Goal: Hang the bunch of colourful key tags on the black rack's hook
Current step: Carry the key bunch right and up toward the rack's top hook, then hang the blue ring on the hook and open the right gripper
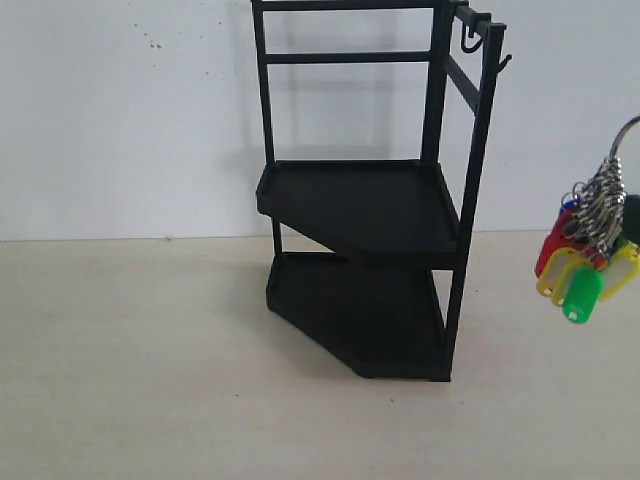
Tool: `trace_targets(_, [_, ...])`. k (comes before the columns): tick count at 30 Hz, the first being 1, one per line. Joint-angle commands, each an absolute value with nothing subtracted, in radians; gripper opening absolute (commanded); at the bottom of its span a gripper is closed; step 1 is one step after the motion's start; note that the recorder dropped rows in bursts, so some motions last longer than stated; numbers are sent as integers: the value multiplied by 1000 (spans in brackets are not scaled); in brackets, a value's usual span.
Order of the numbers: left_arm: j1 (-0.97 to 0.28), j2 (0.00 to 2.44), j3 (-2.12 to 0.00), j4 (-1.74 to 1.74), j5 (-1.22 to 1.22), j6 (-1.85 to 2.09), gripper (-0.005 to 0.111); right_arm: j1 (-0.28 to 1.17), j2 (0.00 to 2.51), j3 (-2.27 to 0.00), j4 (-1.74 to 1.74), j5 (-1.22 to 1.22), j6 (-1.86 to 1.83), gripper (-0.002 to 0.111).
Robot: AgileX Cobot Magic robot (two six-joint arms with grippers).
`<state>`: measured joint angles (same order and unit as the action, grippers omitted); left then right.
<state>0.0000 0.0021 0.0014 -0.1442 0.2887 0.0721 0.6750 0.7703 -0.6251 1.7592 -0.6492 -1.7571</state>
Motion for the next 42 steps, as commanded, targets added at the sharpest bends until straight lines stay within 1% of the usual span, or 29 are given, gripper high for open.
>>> trace_targets(1, [-1, 0, 0, -141, 285, 75, 4, 672, 861, -705, 1721, -686, -1817, 0])
trace_targets(5, [-1, 0, 0, -141, 285, 75, 4, 672, 968, -768, 1686, -797, -1831, 0])
trace_targets(12, [-1, 0, 0, -141, 285, 75, 4, 663, 1101, -831, 1499, -804, -1809, 0])
trace_targets(15, [-1, 0, 0, -141, 285, 75, 4, 621, 1118, -844, 1492, -782, -1701, 0])
trace_targets(19, [-1, 0, 0, -141, 285, 75, 4, 470, 1118, -844, 1495, -637, -1582, 0])
trace_targets(26, [-1, 0, 0, -141, 285, 75, 4, 64, 1139, -850, 1495, -82, -1525, 0])
trace_targets(29, [-1, 0, 0, -141, 285, 75, 4, -33, 1189, -875, 1502, 55, -1525, 0])
trace_targets(32, [-1, 0, 0, -141, 285, 75, 4, -35, 1243, -914, 1504, 61, -1525, 0])
trace_targets(36, [-1, 0, 0, -141, 285, 75, 4, -29, 1303, -979, 1504, 151, -1525, 0])
trace_targets(42, [-1, 0, 0, -141, 285, 75, 4, 63, 1325, -1053, 1508, 72, -1523, 0])
